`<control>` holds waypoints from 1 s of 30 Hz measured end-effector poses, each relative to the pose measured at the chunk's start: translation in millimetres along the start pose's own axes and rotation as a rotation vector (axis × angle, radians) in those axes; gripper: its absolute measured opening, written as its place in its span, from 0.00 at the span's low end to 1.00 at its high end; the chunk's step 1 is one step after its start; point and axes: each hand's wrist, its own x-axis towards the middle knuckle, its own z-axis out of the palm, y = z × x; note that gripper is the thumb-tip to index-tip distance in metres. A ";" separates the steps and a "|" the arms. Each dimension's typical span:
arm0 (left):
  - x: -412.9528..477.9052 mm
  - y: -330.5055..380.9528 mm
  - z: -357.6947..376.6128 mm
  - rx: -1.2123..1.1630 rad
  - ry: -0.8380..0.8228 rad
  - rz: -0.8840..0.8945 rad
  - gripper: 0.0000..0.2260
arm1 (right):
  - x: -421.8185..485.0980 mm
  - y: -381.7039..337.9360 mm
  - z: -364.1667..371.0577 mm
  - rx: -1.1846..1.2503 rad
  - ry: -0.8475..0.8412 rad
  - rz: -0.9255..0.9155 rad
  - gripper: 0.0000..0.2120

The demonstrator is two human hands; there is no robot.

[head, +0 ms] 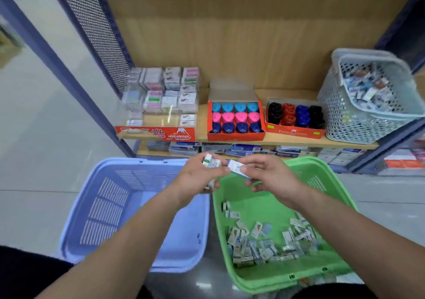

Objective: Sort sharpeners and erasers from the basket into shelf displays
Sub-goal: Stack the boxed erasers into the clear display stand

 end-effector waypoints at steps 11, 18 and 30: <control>-18.7 28.7 -167.9 0.297 0.142 -0.020 0.10 | 110.2 -63.4 99.4 0.062 0.008 -0.051 0.10; 4.3 26.3 -236.2 0.264 0.336 -0.032 0.10 | 198.8 -86.5 155.1 -0.098 -0.008 -0.059 0.08; 45.1 37.8 -276.3 0.212 0.421 0.020 0.05 | 306.6 -80.3 202.8 -0.250 0.109 -0.133 0.05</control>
